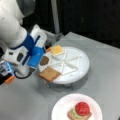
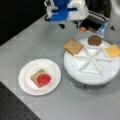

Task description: Ingredient selection for cheeseburger or sandwich

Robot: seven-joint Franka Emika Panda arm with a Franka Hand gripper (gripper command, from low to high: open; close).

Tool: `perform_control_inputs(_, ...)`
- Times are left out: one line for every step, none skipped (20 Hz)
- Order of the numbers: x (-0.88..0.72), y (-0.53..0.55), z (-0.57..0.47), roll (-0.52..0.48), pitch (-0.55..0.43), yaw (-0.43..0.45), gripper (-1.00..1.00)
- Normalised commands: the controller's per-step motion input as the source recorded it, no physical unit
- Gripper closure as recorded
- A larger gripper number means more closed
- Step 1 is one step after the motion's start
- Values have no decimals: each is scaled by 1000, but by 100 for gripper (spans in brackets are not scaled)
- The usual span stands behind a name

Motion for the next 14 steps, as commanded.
perform_control_inputs(242,-274,-43,436,207,138,-100)
perform_control_inputs(269,-283,-38,435,212,173,-100)
perform_control_inputs(307,-300,-24,425,213,191,-100)
perform_control_inputs(330,-302,-10,402,206,200,-100)
perform_control_inputs(349,-297,16,381,195,201,-100)
perform_control_inputs(362,-292,22,402,202,193,-100)
perform_control_inputs(369,-287,10,406,202,184,-100)
perform_control_inputs(369,-277,12,397,196,178,-100)
perform_control_inputs(366,-270,-6,409,197,169,-100)
perform_control_inputs(358,-264,-34,424,191,153,-100)
perform_control_inputs(350,-255,-65,448,184,132,-100)
perform_control_inputs(342,-245,-101,462,177,110,-100)
perform_control_inputs(343,-242,-127,478,177,99,-100)
perform_control_inputs(349,-244,-145,518,193,82,-100)
